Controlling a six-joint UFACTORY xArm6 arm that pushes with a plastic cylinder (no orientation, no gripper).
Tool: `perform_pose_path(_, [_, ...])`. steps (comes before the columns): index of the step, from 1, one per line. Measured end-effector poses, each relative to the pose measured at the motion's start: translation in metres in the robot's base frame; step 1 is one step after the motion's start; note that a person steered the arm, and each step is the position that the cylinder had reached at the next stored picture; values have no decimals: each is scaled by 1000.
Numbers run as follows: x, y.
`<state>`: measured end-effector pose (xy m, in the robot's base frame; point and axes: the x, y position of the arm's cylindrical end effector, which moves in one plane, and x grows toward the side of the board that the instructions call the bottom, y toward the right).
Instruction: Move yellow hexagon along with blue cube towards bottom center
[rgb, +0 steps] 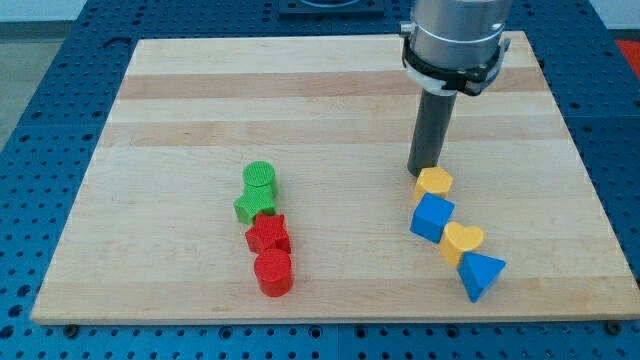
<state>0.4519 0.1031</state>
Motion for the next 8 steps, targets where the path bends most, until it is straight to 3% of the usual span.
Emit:
perform_pose_path(2, [-50,-38])
perform_pose_path(4, [33,-60])
perform_pose_path(6, [54,-54])
perform_pose_path(8, [-4,-54])
